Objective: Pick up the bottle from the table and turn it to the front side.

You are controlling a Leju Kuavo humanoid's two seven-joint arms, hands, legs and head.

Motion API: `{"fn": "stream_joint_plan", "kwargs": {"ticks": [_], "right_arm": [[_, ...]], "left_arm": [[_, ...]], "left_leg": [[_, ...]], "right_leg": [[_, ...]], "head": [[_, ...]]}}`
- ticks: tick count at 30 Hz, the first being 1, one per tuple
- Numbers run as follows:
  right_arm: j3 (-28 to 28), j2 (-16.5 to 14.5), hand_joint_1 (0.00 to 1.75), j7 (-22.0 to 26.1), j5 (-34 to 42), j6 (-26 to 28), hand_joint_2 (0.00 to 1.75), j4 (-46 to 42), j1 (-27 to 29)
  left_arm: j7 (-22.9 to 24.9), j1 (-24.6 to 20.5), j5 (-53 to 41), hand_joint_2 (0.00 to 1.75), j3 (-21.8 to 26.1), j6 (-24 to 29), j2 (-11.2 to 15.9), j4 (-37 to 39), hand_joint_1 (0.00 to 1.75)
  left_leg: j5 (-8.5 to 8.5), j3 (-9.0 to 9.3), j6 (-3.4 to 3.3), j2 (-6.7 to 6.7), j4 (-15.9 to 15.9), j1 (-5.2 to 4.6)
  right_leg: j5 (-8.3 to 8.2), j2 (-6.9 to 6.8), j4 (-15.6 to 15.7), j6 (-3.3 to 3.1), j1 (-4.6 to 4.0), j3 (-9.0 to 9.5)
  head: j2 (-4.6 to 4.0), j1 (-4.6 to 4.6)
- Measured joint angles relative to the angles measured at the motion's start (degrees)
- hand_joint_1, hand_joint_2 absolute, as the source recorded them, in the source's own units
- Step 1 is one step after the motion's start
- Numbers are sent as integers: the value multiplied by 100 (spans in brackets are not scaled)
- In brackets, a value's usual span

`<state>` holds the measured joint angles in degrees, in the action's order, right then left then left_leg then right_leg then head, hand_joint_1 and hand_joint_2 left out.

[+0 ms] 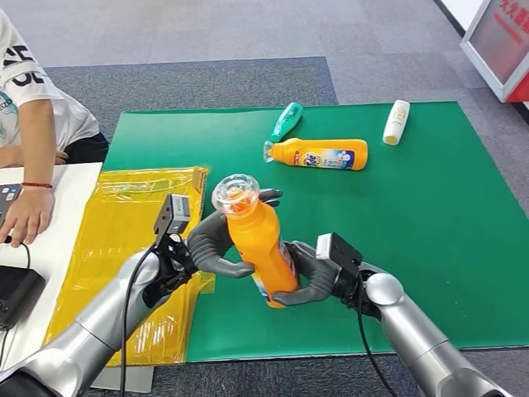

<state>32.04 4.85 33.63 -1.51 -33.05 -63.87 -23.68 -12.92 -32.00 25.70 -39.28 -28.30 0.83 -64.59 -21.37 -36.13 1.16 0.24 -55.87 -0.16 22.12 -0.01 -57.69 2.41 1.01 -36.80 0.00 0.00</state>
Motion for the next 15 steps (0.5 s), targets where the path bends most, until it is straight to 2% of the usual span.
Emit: {"fn": "stream_joint_plan", "kwargs": {"ticks": [15], "right_arm": [[242, 56, 175, 2, 58, 124, 175, 3, -31]], "left_arm": [[-13, -3, -54, 175, -2, -27, -5, 17, 0]], "left_leg": [[0, -1, 0, 0, 0, 0]], "right_leg": [[-2, 0, 0, 3, 0, -1]], "head": [[0, 0]]}}
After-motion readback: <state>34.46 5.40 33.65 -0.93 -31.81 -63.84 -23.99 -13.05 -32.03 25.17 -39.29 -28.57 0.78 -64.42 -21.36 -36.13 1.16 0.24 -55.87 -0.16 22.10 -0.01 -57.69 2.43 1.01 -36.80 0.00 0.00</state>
